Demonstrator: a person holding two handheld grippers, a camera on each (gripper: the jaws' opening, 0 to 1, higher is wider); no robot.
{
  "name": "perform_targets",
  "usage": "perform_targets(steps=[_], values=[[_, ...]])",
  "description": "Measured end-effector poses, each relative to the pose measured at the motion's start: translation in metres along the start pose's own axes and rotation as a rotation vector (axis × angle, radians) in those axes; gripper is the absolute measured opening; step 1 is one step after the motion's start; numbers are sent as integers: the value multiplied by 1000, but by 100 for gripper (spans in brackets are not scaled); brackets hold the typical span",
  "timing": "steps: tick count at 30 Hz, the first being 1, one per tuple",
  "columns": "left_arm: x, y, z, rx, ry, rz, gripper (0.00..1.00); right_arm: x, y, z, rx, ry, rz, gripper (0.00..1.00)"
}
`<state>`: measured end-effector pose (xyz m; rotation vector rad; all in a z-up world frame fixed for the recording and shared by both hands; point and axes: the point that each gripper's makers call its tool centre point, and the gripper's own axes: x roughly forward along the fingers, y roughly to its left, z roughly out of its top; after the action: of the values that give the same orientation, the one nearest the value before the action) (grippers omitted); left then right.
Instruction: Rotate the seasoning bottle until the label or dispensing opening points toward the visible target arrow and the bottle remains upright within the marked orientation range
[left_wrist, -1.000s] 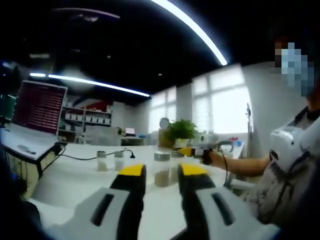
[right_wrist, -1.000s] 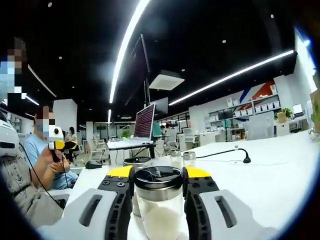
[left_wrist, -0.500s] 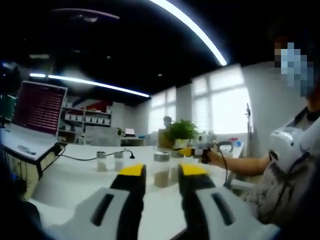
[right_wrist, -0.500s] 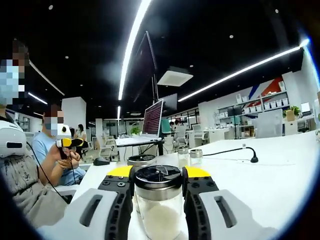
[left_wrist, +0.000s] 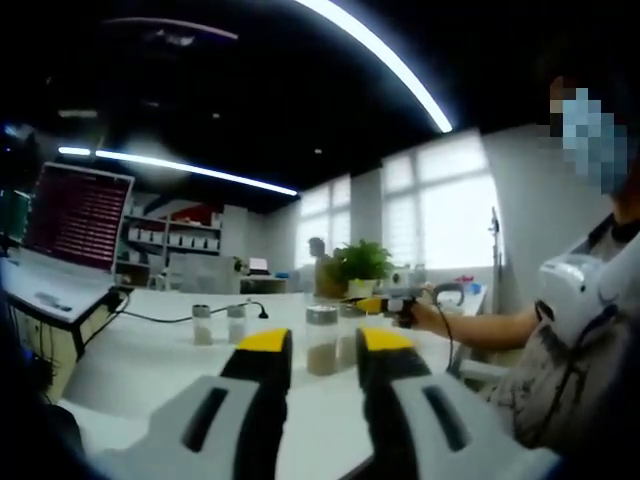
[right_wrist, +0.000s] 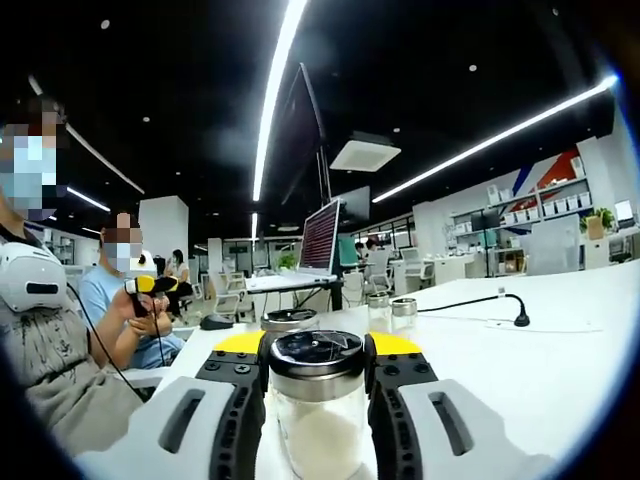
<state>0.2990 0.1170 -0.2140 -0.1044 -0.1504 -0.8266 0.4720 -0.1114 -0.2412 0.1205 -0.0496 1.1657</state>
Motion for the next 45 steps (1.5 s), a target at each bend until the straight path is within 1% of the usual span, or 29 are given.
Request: perform_targets(steps=[1, 2, 3, 6, 7, 8, 11, 12, 15, 16, 17, 18, 20, 23, 26, 28, 29, 30, 31, 33, 37, 40, 43, 44, 45], values=[[0, 0, 0, 0, -1, 0, 27, 0, 2, 0, 0, -1, -2, 38], [0, 0, 1, 0, -1, -1, 27, 1, 3, -1, -27, 3, -7, 38], [0, 0, 1, 1, -1, -1, 27, 1, 4, -4, -67, 24, -16, 38], [0, 0, 1, 2, 1, 2, 27, 1, 4, 2, -70, 9, -17, 39], [0, 0, 1, 2, 2, 2, 27, 1, 6, 5, -69, -2, -16, 42], [0, 0, 1, 2, 1, 2, 27, 2, 8, 7, -70, -6, -19, 47], [0, 1, 1, 3, -2, 5, 27, 3, 8, 8, -99, 6, -67, 61], [-1, 1, 1, 1, -3, 7, 27, 2, 6, 10, -101, 2, -73, 62], [-2, 2, 1, 0, -4, 10, 27, -1, 8, 12, -99, -10, -96, 58], [-2, 3, 1, 0, -3, 12, 27, -3, 7, 15, -108, -22, -121, 57], [-2, 3, 1, 1, -4, 13, 27, -6, 6, 21, -139, -41, -145, 57], [-3, 3, 2, 1, -5, 14, 27, -8, 7, 24, -148, -44, -151, 57], [-5, 4, 3, 3, -8, 16, 27, -14, 5, 35, -195, -62, -188, 57], [-7, 6, 4, 4, -12, 20, 27, -18, 18, 45, -205, -84, -191, 57], [-7, 7, 3, -1, -14, 26, 27, -22, 24, 50, -223, -95, -213, 55], [-7, 7, 2, -2, -12, 27, 27, -25, 25, 52, -199, -106, -225, 54], [-6, 7, 2, -2, -10, 27, 27, -25, 28, 54, -145, -136, -209, 54], [-6, 6, 2, -1, -10, 25, 27, -27, 31, 56, -62, -163, -193, 54], [-7, 6, 3, 2, -10, 24, 27, -28, 29, 56, -12, -173, -204, 54], [-8, 7, 4, 5, -12, 26, 27, -33, 24, 57, 23, -191, -242, 52], [-10, 11, 5, 3, -17, 37, 27, -44, 17, 54, 41, -179, -312, 49], [-10, 13, 6, 3, -20, 37, 27, -51, 18, 52, 22, -162, -357, 47], [-5, 13, 6, 5, -17, 27, 27, -62, 21, 52, 1, -164, -405, 45], [-4, 13, 5, 4, -17, 22, 27, -66, 22, 53, -3, -170, -426, 43], [-3, 13, 4, 4, -15, 18, 27, -71, 21, 56, -13, -185, -460, 39]])
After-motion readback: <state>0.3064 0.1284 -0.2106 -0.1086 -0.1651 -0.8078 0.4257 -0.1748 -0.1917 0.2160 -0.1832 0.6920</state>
